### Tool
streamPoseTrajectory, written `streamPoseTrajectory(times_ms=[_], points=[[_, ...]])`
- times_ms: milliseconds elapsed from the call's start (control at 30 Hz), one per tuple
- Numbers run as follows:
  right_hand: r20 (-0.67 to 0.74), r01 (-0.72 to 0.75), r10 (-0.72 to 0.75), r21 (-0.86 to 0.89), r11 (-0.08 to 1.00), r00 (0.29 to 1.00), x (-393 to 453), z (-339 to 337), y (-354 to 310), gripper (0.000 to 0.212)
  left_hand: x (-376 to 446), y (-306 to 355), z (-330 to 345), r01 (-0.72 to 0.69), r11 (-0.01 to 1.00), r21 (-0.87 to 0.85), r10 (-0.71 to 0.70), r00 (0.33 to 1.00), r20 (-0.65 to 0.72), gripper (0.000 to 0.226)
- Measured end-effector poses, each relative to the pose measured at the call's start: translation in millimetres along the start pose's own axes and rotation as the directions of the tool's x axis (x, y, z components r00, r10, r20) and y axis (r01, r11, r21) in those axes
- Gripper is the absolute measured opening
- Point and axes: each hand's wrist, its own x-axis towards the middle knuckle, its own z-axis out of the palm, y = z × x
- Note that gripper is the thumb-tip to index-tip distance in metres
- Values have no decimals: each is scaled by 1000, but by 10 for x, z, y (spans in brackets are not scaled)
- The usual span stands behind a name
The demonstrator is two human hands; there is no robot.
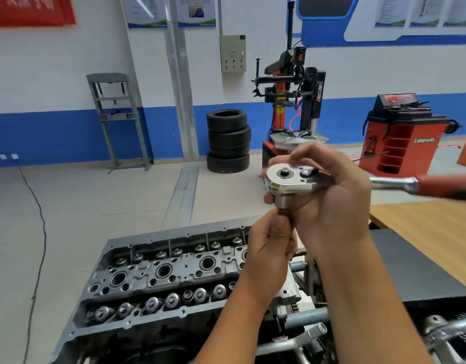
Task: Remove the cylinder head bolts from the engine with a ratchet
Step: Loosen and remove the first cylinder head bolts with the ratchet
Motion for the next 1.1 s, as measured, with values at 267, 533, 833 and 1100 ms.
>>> streamPoseTrajectory(times_ms=[267, 533, 833, 1100], points=[[57, 118, -111, -150, 982, 992, -123, -115, 146, 25, -40, 5, 83, -84, 994, 76, 87, 995, -45, 41], [225, 183, -140, -188, 965, 964, 64, -102, 170, 19, -32, -14, -4, -12, 1000, 21, 13, 997, -73, 41], [158, 313, -286, -191, 930, 945, -106, -261, 215, 28, 13, -81, 74, -67, 985, 157, 76, 996, -49, 32], [437, 203, -40, -333, 921, 898, 95, -247, -16, 23, -15, -1, -89, -6, 993, 119, 2, 1000, 27, 61]])
